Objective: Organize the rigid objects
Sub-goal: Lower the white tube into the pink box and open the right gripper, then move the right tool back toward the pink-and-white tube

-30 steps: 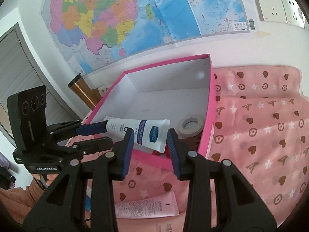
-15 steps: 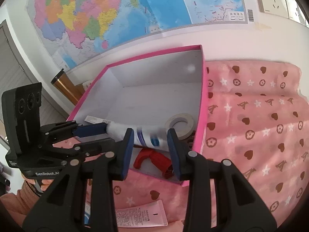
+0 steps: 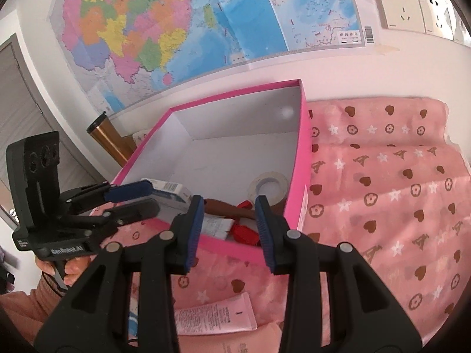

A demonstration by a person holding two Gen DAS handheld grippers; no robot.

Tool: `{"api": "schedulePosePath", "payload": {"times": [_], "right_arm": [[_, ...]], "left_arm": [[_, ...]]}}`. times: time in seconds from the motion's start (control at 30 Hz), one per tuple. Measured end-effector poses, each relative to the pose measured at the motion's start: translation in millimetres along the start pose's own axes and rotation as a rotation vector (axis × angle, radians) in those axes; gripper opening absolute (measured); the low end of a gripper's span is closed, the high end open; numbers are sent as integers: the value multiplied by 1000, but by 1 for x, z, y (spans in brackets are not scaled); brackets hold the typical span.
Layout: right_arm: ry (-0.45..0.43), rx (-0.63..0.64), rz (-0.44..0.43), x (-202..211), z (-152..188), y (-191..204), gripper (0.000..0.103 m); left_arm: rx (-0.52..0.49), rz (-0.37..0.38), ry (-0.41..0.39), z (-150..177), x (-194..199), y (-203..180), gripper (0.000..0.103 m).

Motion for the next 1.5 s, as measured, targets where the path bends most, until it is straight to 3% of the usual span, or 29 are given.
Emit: {"api": "schedulePosePath", "payload": {"times": [0.23, 0.67, 0.97, 1.17, 1.5], "right_arm": [[-14, 11, -28, 24, 18, 6, 39], [132, -37, -30, 7, 87, -8, 41], [169, -97, -39, -3, 111, -18, 41], [169, -96, -51, -3, 113, -14, 41], [194, -97, -45, -8, 122, -19, 44]], "left_arm": [[-5, 38, -30, 24, 28, -12, 51], [40, 120, 126, 116, 23, -41, 52], [64, 252, 182, 152, 32, -70, 52], [95, 239, 252, 172, 24, -68, 52], [157, 174, 245, 167, 18, -46, 52]]}}
Point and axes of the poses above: each gripper's, at about its wrist camera, not at the fingertips, and x roughly against the way its jaws point, y to its left, z to its underside, the point moved 10 cm from there along -x, roughly the way its jaws point, and after that the axes turned 4 degrees about -z, right-handed, at the moved point
